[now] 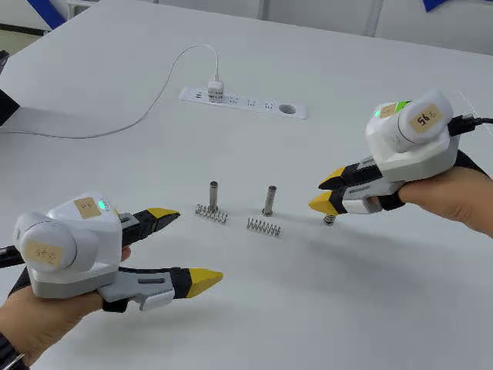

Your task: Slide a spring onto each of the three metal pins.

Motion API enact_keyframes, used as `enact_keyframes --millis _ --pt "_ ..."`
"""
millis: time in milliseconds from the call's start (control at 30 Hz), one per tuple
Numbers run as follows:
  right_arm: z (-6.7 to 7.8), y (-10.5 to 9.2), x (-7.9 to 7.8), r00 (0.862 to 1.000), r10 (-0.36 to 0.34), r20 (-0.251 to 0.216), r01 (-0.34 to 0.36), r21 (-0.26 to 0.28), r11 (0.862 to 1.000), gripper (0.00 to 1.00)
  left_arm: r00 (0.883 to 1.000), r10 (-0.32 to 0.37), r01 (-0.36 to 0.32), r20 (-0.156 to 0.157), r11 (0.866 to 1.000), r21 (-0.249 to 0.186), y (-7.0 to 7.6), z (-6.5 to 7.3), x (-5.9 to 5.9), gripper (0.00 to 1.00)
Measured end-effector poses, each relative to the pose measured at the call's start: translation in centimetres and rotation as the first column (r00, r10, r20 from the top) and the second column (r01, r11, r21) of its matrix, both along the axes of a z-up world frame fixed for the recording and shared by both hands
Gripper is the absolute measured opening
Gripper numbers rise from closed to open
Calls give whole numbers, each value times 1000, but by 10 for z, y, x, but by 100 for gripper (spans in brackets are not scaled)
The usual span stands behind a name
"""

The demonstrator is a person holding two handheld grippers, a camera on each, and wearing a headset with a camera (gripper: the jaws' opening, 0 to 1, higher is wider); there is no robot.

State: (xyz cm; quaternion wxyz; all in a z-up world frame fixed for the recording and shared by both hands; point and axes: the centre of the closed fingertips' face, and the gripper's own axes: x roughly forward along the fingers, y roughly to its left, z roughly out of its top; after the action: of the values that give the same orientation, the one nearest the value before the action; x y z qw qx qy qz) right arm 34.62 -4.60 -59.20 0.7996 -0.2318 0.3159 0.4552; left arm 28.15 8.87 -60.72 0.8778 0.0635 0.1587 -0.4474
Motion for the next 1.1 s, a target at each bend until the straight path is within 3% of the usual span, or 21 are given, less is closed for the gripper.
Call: enact_keyframes --millis 567,800,1100 --pt "-33 37 -10 996 56 -66 -57 -9 998 21 1000 -1 1 2 1000 5 0 0 1 69" --pt "-52 37 -9 995 55 -87 -58 -29 998 19 1000 -2 2 -2 1000 11 1 -1 0 69" --pt "-63 38 -8 993 51 -105 -55 -39 998 17 1000 -1 1 -4 1000 18 2 -1 0 68"
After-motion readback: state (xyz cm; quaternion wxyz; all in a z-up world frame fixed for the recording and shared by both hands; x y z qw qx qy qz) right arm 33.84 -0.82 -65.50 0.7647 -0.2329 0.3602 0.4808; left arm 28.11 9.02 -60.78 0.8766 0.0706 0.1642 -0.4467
